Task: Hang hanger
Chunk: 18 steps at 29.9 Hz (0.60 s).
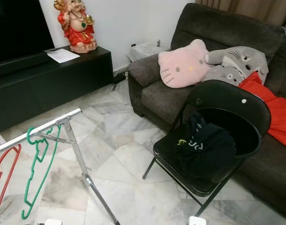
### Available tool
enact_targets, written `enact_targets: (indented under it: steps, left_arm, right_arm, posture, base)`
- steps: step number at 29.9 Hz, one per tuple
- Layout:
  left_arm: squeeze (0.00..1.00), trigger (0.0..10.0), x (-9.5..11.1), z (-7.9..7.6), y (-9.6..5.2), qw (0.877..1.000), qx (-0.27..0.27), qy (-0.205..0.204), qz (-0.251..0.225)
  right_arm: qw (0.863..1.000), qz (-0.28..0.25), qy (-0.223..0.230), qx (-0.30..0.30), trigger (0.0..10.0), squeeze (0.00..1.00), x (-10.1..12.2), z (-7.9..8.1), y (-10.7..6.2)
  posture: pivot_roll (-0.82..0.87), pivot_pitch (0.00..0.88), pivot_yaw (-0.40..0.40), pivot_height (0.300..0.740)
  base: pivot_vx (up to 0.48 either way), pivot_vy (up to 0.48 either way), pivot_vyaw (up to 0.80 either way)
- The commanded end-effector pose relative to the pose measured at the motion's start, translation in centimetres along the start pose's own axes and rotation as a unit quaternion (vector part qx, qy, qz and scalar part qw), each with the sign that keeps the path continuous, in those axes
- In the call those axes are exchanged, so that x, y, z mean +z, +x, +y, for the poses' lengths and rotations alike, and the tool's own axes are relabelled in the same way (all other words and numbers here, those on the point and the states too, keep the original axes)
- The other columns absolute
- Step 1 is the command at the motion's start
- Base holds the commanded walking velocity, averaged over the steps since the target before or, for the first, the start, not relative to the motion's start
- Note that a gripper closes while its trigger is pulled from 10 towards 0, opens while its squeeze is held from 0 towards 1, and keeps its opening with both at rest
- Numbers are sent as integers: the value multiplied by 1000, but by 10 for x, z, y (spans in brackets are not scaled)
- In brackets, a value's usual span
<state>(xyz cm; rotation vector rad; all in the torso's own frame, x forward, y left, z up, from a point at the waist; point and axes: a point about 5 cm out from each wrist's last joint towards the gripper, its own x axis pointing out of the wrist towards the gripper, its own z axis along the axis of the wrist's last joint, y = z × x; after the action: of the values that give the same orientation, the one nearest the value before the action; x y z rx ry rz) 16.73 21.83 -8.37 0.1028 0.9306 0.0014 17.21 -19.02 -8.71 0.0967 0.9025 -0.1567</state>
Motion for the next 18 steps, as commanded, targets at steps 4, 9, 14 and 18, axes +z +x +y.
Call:
enact_targets:
  steps: [4,9,14,18]
  left_arm:
    - [0,10000,5,2,0,1000,-2,10,-11]
    - [0,10000,-1,11,-2,1000,11,2,-2]
    - [0,10000,-13,9,-5,1000,13,-3,12]
    - [0,10000,-23,7,-8,1000,12,-4,23]
  right_arm:
    - [1000,10,7,-3,10000,0,-4,1,0]
    - [1000,5,-4,12,10000,0,4,14,2]
    - [1000,2,-10,15,10000,0,5,14,2]
    - [1000,1,-12,15,10000,0,5,15,2]
  posture:
    - [15,26,11,740]
    - [33,26,1,740]
    - [42,17,-4,740]
    - [34,15,1,740]
  base:
    - [0,0,-775]
    - [0,0,-774]
    - [0,0,-461]
    - [0,0,0]
